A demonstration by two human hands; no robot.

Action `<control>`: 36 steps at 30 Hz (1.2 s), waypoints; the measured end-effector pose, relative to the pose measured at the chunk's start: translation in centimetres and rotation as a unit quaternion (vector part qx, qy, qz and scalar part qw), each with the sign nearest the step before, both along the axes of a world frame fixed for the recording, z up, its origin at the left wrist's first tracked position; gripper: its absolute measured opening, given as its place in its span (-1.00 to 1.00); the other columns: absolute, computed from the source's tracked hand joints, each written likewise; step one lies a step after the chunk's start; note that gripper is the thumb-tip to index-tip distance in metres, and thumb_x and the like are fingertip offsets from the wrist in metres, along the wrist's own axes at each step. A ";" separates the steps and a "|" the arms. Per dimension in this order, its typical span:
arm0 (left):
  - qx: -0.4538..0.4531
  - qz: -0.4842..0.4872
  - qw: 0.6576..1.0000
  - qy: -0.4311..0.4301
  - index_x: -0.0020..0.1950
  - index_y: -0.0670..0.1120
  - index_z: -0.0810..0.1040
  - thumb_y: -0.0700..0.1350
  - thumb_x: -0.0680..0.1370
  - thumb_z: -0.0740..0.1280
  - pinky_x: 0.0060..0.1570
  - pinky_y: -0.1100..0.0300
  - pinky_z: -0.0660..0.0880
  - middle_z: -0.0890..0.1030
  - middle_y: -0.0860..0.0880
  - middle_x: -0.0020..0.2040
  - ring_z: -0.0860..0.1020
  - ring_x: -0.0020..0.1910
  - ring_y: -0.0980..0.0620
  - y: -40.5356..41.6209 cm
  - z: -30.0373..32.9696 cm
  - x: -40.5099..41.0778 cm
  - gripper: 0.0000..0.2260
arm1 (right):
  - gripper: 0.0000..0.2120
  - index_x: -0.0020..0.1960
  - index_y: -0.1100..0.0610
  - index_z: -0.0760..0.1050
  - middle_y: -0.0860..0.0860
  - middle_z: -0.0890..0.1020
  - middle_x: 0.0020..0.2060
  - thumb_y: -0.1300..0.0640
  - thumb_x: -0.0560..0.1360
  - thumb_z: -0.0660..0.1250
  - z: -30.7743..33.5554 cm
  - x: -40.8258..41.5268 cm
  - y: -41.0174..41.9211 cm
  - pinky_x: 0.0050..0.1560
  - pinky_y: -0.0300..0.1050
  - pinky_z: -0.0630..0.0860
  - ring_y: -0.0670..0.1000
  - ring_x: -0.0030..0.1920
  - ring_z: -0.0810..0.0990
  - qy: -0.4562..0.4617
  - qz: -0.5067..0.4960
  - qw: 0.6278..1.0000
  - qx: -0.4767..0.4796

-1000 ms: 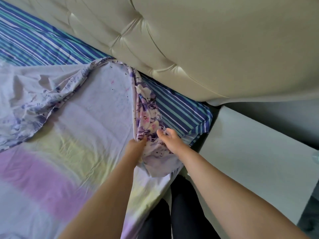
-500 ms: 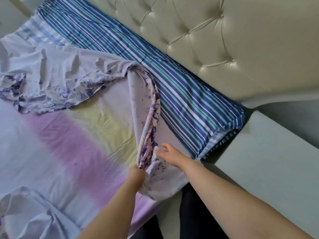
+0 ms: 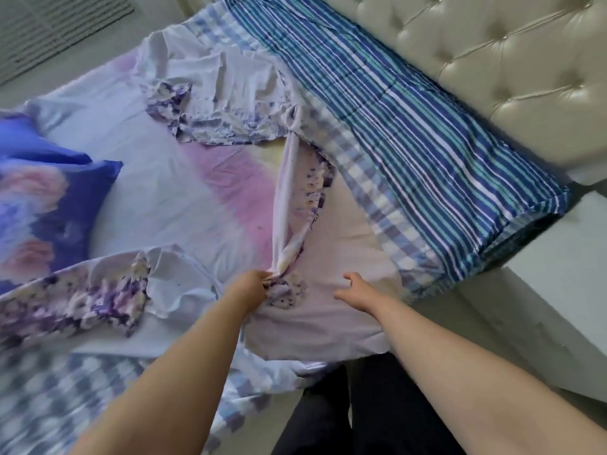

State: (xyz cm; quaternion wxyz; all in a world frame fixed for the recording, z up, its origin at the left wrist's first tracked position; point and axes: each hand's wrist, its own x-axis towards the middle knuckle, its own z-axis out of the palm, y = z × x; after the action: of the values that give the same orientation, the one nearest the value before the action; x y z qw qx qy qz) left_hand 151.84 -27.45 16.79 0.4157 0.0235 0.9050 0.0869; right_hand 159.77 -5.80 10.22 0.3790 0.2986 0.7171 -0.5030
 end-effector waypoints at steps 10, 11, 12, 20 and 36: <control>-0.003 0.250 0.949 0.192 0.28 0.14 0.53 -0.18 0.52 0.27 -0.17 0.09 0.42 0.63 -0.14 0.04 0.56 0.01 -0.20 -16.1 3.7 7.8 -0.63 | -0.27 0.50 0.18 0.10 0.16 0.29 0.44 -0.03 0.49 0.38 1.8 4.0 -17.4 0.28 -0.15 0.31 0.09 0.40 0.34 0.042 0.170 0.984 -0.038; -0.001 0.281 0.937 0.206 0.28 0.13 0.53 -0.24 0.50 0.24 -0.18 0.08 0.41 0.64 -0.14 0.03 0.56 -0.01 -0.20 -18.0 4.0 8.8 -0.57 | -0.24 0.51 0.16 0.09 0.16 0.27 0.45 -0.05 0.48 0.39 1.8 4.6 -19.2 0.29 -0.13 0.31 0.09 0.41 0.33 0.053 0.192 0.979 -0.040; 0.005 0.306 0.928 0.213 0.28 0.13 0.53 -0.28 0.48 0.21 -0.19 0.07 0.42 0.64 -0.14 0.01 0.56 -0.05 -0.19 -19.7 4.3 9.7 -0.54 | -0.22 0.51 0.15 0.07 0.15 0.25 0.46 -0.07 0.47 0.39 1.8 5.1 -20.8 0.28 -0.13 0.32 0.09 0.42 0.32 0.054 0.206 0.976 -0.042; 0.082 0.441 0.857 0.252 0.21 0.15 0.58 -0.31 0.44 0.22 -0.18 0.12 0.43 0.66 -0.08 0.01 0.56 -0.01 -0.15 -36.7 6.8 19.0 -0.53 | -0.01 0.55 0.05 -0.10 0.12 0.08 0.52 -0.12 0.37 0.48 3.8 10.5 -38.5 0.40 0.08 0.29 0.16 0.47 0.20 0.082 0.192 0.978 -0.012; 0.042 0.109 0.961 0.251 0.33 0.31 0.41 0.29 0.49 0.27 -0.17 0.14 0.37 0.52 -0.01 0.08 0.54 0.05 -0.10 -73.9 10.1 26.3 -0.59 | -0.63 0.42 0.15 0.27 0.21 0.39 0.38 0.21 0.62 0.08 9.1 10.3 -80.8 0.12 -0.03 0.52 0.08 0.16 0.55 0.084 -0.131 0.928 -0.338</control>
State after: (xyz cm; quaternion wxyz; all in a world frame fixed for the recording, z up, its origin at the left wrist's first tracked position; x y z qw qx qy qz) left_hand 178.12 -101.34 26.93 0.1615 -0.0370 0.9729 0.1616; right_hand 170.08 -86.58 19.32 0.3263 0.2007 0.4878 -0.7844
